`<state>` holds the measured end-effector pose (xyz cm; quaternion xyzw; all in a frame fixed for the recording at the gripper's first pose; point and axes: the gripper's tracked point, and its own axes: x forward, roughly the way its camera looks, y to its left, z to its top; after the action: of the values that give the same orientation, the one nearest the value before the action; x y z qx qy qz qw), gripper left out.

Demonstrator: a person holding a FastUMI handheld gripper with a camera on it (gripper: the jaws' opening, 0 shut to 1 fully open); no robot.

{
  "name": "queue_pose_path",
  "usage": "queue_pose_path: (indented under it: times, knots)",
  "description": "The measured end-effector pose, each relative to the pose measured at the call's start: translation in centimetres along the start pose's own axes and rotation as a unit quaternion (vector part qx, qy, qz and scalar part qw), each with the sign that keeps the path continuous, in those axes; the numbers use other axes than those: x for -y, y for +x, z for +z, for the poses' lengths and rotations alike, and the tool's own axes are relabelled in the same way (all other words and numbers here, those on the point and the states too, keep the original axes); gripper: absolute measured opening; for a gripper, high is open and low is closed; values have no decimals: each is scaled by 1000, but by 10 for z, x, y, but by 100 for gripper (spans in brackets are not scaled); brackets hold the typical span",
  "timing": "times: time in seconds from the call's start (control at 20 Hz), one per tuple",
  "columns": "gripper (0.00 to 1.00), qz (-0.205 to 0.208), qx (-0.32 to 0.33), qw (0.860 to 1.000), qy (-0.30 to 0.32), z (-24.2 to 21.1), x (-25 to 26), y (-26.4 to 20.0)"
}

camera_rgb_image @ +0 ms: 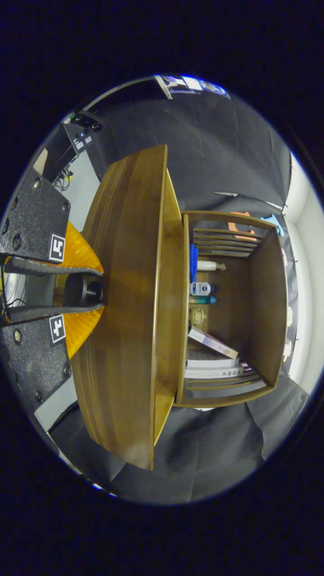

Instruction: Pull open the drawer, take out the items inside it, and place them on the countertop above the cabinet.

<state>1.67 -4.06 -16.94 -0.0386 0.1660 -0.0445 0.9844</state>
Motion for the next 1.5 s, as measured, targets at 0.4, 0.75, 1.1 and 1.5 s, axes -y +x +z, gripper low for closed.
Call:
queue_pose_path:
  times: [0.4, 0.75, 1.1, 1.5]
  knots:
    - [46, 11, -25, 1000, 4, 17, -5, -16]
    - [63, 47, -21, 998, 28, 87, -17, -39]
    - [81, 80, -51, 995, 17, 127, -34, -8]
    - [82, 97, -111, 989, 13, 154, -36, 58]
